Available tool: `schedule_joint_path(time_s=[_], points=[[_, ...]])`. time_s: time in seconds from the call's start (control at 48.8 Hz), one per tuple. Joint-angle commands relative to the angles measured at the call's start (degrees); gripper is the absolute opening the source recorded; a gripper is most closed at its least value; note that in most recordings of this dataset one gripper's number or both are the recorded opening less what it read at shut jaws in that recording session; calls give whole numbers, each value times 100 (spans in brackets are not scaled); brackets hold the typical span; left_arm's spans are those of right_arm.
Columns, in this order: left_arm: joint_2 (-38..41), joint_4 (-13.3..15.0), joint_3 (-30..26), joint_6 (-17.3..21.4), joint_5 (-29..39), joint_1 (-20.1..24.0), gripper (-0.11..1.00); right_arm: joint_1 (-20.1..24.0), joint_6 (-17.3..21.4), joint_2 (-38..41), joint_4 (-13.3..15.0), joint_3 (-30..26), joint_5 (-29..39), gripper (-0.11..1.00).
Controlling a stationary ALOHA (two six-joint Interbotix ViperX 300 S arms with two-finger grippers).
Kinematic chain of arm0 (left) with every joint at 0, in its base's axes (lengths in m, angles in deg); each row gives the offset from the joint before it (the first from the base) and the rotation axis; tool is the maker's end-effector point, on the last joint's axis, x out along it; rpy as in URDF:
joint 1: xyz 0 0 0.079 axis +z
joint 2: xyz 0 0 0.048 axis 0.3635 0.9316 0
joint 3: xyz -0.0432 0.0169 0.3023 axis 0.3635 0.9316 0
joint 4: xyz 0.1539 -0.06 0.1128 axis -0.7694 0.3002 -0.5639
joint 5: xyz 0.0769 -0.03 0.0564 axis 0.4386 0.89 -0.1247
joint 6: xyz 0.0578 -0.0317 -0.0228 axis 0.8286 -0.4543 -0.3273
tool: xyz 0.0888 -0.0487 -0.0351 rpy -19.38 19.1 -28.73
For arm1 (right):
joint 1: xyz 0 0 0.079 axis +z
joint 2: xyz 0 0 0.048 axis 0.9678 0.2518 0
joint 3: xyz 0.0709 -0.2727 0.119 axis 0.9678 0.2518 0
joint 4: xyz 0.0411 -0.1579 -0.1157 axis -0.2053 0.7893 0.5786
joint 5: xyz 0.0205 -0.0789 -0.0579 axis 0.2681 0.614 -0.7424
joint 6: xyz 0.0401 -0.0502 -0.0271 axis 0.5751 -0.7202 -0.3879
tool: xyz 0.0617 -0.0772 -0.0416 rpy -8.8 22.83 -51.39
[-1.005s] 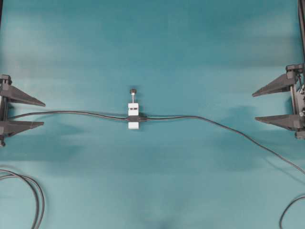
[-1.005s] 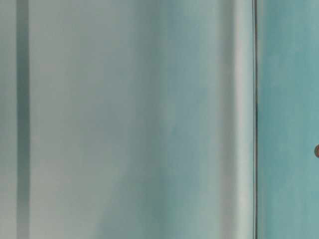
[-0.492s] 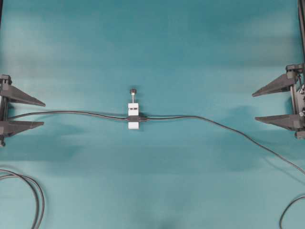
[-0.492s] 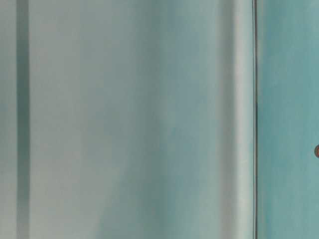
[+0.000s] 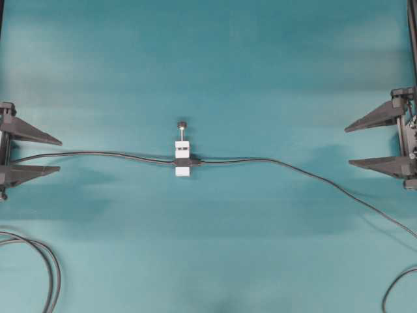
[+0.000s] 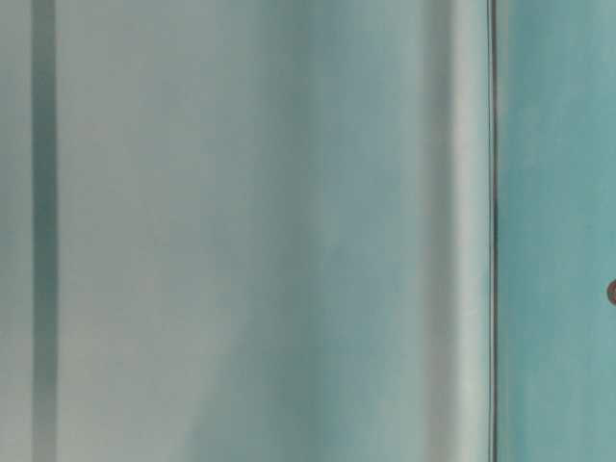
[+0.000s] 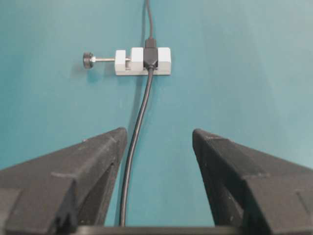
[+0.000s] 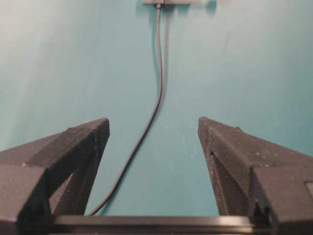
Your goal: Insert the USB cable into the female connector supported by the left arm.
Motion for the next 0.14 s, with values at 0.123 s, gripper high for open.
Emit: schedule_joint_path(time_s=[0.123], points=[[53,-18,-70,9,-53,18,73,-9,0,35,9,-88,-26,77]])
